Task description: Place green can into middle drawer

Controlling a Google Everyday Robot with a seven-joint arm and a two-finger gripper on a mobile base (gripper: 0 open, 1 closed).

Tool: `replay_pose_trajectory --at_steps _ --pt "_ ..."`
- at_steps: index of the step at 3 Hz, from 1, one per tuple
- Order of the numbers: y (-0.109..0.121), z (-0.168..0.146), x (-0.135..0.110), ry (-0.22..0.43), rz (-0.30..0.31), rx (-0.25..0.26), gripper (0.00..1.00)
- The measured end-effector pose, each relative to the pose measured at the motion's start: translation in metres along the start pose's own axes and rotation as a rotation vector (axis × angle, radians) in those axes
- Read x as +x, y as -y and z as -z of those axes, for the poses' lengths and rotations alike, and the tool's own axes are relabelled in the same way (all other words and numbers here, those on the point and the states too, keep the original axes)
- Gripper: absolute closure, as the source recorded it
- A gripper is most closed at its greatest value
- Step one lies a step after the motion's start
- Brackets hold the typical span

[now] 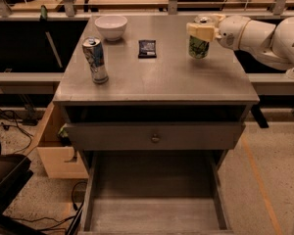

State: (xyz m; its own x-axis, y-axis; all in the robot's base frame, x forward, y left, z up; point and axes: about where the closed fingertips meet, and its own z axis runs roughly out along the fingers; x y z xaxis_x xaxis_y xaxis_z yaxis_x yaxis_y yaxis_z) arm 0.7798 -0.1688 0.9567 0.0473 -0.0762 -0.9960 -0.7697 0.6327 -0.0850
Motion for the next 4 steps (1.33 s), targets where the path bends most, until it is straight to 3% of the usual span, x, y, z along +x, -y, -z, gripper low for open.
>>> replay_pose_trajectory --at_steps 1,2,3,4 --pt "-0.035 0.027 -0.04 0.021 0.067 -0.039 1.0" --pt "-0.094 0.071 -0.059 0.042 0.093 -0.087 1.0" --pt "-0.155 0.117 -0.054 0.012 0.096 -0.171 1.0" --pt "-0.202 0.16 -0.023 -0.032 0.064 -0.293 1.0"
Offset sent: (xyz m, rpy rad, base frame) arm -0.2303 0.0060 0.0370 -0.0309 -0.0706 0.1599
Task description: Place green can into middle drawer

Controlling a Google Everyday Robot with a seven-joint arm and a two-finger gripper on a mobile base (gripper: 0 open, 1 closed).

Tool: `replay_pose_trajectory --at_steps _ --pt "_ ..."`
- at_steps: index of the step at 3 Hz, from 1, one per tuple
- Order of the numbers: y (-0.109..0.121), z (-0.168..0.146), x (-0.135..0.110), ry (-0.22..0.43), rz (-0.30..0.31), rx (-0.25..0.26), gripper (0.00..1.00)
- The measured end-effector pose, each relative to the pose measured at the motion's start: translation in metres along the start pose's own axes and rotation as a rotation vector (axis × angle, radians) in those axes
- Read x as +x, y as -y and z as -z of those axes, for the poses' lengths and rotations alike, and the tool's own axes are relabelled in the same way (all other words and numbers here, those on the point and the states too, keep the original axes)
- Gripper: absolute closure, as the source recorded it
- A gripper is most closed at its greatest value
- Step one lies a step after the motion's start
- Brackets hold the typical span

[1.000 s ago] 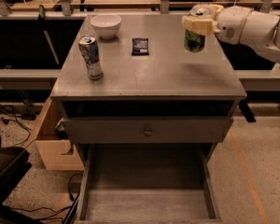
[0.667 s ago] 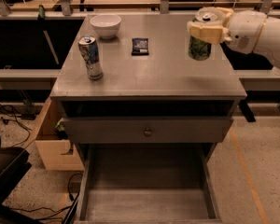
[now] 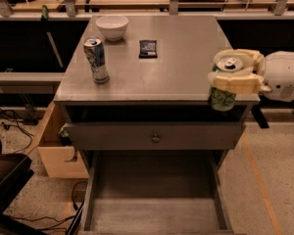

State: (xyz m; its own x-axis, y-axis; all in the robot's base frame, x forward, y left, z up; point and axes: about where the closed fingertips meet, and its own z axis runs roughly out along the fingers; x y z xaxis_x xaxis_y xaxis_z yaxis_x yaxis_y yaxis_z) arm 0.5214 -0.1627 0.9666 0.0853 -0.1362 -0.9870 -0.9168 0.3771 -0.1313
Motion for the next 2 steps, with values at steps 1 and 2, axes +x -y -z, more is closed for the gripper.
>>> replay_pose_trajectory --at_steps 1,2 --pt "-0.0431 0.0329 0.0438 -0.051 -0.081 -0.093 1.0" --pt "-0.0524 0.0345 0.0449 -0.053 -0.085 -0.125 1.0"
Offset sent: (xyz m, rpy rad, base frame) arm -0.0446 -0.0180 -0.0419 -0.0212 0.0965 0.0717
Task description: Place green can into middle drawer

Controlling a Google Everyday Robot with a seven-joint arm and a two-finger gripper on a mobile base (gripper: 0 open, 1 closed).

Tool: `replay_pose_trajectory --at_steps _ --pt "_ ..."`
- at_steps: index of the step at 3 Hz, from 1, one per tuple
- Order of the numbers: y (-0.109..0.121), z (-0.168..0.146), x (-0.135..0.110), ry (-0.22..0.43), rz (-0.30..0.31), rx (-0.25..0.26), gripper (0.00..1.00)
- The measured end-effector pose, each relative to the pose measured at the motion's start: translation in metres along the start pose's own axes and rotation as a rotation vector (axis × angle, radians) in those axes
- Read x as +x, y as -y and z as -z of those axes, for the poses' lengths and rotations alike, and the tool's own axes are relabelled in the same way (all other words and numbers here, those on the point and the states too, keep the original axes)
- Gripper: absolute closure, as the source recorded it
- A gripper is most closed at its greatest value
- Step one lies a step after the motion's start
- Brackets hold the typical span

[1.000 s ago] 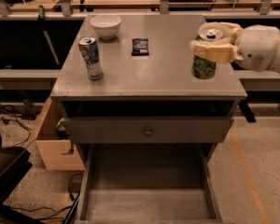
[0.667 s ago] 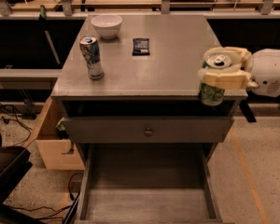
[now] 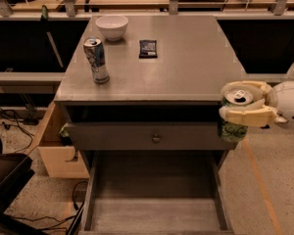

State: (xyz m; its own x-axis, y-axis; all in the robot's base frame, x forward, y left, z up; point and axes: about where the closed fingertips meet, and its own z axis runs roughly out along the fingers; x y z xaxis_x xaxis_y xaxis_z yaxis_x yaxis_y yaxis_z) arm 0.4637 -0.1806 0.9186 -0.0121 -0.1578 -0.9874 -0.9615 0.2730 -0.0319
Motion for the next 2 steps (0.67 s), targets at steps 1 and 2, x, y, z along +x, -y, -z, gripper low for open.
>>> replay_pose_trajectory --at_steps 1,2 --pt "0.0 0.0 0.0 0.0 0.0 0.0 1.0" --pt "-0.002 -0.017 0.015 0.004 -0.001 -0.008 1.0"
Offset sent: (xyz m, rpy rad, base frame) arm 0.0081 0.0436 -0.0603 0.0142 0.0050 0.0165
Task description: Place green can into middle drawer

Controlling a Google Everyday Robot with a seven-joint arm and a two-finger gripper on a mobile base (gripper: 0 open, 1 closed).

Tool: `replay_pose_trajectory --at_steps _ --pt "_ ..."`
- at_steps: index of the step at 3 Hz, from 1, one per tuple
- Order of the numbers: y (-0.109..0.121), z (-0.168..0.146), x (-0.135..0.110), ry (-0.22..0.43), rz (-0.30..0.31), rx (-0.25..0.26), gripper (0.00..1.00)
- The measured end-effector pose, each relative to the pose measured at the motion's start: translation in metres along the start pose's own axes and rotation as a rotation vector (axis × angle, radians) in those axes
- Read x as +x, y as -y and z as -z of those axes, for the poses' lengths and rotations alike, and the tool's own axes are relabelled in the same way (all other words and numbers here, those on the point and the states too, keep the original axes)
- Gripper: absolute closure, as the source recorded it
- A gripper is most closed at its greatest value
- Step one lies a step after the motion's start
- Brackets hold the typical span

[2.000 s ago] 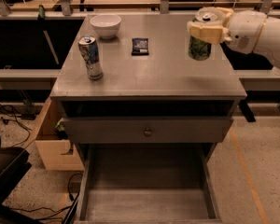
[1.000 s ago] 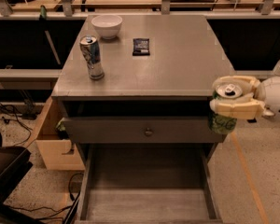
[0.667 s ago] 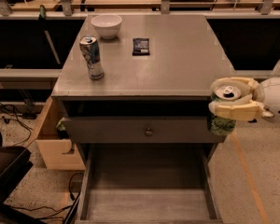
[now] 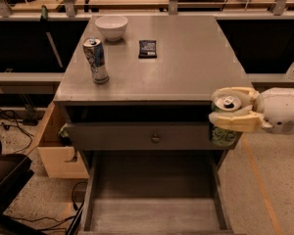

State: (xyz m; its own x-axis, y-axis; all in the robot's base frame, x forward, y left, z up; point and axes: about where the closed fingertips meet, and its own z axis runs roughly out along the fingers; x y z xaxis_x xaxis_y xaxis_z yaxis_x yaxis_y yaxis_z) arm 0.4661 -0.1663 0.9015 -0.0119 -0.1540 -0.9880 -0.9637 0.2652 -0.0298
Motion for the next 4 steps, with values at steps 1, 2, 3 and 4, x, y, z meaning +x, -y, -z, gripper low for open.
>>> replay_pose_trajectory --at_steps 1,2,3,4 --pt "-0.013 -0.031 0.036 0.039 -0.01 0.0 1.0" --pt "-0.035 -0.071 0.087 0.057 -0.004 -0.04 1.0" --pt "-0.055 -0.107 0.139 0.064 0.014 -0.126 1.0" --pt "-0.063 -0.137 0.186 0.085 0.007 -0.187 1.0"
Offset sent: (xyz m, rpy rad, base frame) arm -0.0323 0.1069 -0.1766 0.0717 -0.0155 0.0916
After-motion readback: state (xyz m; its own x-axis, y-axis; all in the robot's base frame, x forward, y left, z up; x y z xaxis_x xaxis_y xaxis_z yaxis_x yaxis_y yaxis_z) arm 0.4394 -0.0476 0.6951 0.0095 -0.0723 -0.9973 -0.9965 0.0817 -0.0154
